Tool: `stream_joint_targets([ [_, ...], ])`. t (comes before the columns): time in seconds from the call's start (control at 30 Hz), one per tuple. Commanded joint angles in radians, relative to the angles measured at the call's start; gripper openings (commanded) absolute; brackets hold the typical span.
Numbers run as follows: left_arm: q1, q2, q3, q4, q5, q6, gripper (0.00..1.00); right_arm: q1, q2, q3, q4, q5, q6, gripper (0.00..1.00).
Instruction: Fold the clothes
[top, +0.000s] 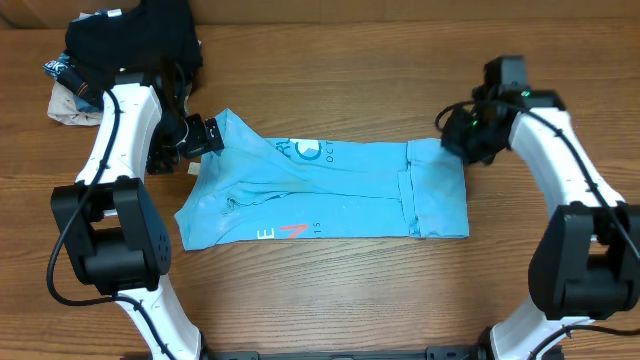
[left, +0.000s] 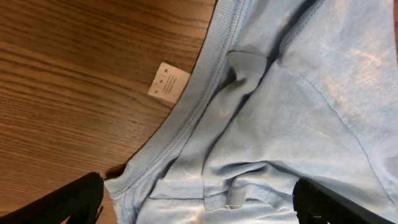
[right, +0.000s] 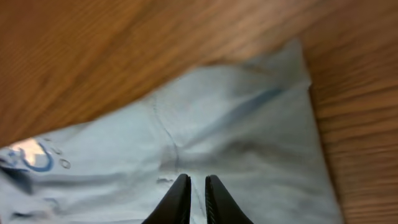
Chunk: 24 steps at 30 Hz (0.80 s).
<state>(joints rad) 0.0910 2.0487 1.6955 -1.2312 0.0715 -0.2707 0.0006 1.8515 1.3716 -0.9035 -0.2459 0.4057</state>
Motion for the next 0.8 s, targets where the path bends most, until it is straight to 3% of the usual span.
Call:
stream_joint_targets([
  [0.0,-0.007,0.005,0.019,-0.002,0.007,-0.006,1.0,0.014,0.012,-0.098,0.066,-0.036,0.06,0.12],
  [0.4,-0.019,0.005,0.008,0.005,0.008,-0.006,1.0,0.048,0.014,-0.287,0.318,-0.213,0.075,0.15],
  [0.47,-0.024,0.005,0.008,0.006,0.007,-0.006,1.0,0.069,0.017,-0.288,0.32,-0.212,0.075,0.16],
  [0.6,-0.029,0.005,0.008,0.005,0.007,-0.006,1.0,0.121,0.017,-0.288,0.263,-0.212,0.101,0.04],
  [0.77,-0.029,0.005,0.008,0.005,0.007,-0.006,1.0,0.12,0.006,-0.272,0.145,-0.212,0.1,0.04],
])
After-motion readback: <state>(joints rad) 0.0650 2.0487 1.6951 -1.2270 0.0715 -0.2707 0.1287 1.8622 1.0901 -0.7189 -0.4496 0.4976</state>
